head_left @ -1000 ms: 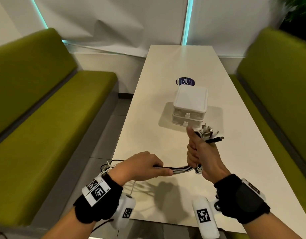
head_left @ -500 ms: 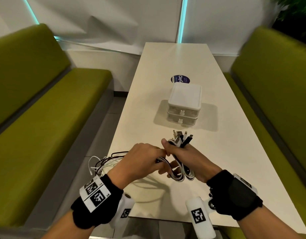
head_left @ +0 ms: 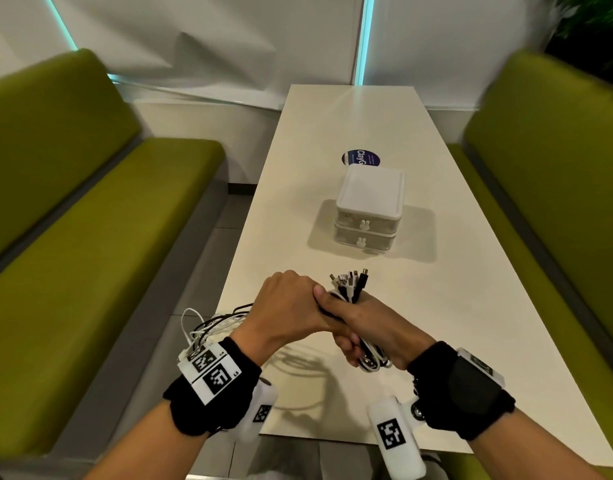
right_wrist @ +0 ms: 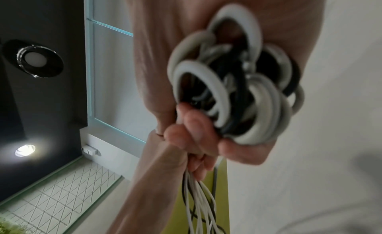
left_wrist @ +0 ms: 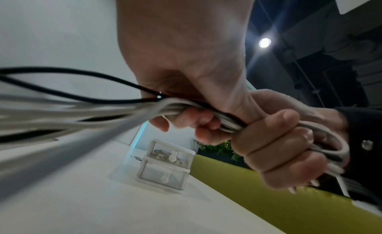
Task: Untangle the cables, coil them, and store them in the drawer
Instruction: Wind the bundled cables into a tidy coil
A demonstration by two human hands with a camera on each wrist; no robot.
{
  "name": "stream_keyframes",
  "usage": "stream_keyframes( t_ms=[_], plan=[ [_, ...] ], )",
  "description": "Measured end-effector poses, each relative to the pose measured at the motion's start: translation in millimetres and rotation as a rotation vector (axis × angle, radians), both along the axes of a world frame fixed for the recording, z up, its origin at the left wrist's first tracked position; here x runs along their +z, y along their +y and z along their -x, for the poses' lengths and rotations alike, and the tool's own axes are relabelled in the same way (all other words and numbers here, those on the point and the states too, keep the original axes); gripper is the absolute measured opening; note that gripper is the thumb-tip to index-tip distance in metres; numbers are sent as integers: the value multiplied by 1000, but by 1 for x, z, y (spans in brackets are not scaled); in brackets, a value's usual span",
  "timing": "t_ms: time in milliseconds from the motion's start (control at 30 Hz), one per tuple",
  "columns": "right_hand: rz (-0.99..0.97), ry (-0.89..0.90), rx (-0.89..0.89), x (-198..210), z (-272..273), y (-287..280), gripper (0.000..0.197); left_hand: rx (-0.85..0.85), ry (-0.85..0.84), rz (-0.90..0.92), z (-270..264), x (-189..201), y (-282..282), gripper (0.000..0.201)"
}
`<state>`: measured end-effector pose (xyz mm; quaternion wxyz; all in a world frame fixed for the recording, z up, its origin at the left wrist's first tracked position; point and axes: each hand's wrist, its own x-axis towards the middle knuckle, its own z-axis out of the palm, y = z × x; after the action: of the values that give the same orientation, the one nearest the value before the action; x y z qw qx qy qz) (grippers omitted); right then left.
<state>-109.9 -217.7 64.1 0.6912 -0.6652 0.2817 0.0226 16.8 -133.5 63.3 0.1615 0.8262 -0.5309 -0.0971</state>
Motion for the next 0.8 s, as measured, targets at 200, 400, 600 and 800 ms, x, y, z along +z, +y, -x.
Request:
stream_keyframes(
  t_ms=[200, 400, 600, 800],
  plan=[
    [97, -8, -39, 4, 1, -30, 53, -146, 354, -8, -14, 5, 1, 39],
    [131, 14, -5, -2, 7, -27, 47, -130, 438, -50, -24, -3, -2, 33],
    [118, -86, -115, -7, 15, -24, 38, -144, 443, -33, -24, -10, 0, 32],
    [-70, -195, -125, -2, 15, -21, 18, -94, 623, 10, -29, -20, 9, 28]
  ],
)
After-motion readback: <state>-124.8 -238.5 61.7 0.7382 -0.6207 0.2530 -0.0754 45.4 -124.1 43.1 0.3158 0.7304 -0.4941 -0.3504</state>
